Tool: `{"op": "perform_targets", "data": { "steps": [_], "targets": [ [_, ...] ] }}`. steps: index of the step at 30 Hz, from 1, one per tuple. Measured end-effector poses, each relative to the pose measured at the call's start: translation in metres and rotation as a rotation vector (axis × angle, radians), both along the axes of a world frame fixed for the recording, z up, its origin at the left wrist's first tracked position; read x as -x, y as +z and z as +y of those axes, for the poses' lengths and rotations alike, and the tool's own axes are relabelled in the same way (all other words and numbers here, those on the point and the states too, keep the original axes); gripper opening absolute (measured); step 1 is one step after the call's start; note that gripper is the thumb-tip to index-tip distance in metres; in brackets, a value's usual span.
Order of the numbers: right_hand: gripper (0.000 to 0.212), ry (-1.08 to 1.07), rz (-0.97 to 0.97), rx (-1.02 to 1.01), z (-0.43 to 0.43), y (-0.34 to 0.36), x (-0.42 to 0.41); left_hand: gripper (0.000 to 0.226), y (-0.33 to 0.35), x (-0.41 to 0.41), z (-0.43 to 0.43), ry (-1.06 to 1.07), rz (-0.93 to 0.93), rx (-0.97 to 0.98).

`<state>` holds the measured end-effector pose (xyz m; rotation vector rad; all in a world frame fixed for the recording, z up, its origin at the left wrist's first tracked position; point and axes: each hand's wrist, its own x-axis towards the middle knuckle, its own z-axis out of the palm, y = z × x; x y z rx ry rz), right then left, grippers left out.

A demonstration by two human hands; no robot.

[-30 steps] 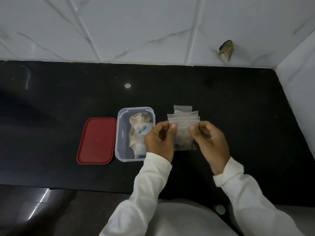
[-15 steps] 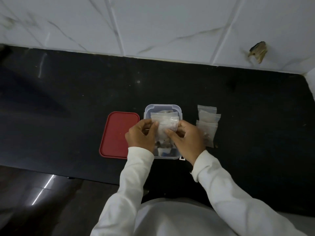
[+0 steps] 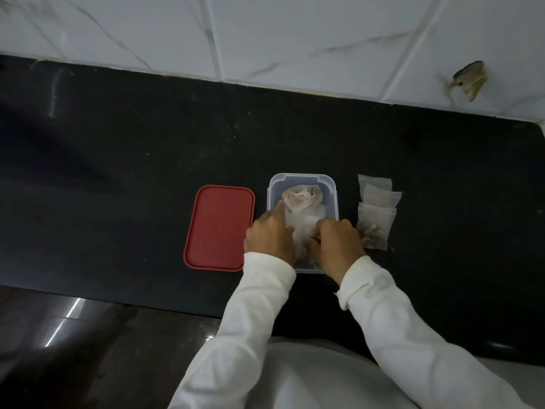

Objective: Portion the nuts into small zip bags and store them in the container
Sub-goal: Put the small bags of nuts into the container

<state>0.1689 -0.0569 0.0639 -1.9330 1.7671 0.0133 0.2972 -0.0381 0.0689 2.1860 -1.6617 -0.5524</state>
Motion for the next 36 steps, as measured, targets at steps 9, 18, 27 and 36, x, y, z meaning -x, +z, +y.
{"op": "perform_targets", "data": {
  "steps": [9, 18, 27, 36],
  "targets": [
    [0.036, 0.119, -0.038, 0.347, 0.019, 0.005, 0.0, 0.038, -0.019, 0.004, 0.028, -0.457, -0.282, 0.203],
    [0.058, 0.503, -0.042, 0.16, 0.036, -0.002, 0.004, 0.062, 0.003, 0.012, 0.034, -0.487, -0.378, -0.422],
    [0.04, 0.627, 0.153, -0.067, 0.012, -0.01, 0.002, 0.06, 0.006, 0.012, 0.01, -0.514, -0.289, -0.656],
    [0.077, 0.511, -0.151, 0.349, 0.037, 0.008, 0.057, 0.064, 0.037, 0.034, 0.049, -0.493, -0.362, -0.375]
  ]
}}
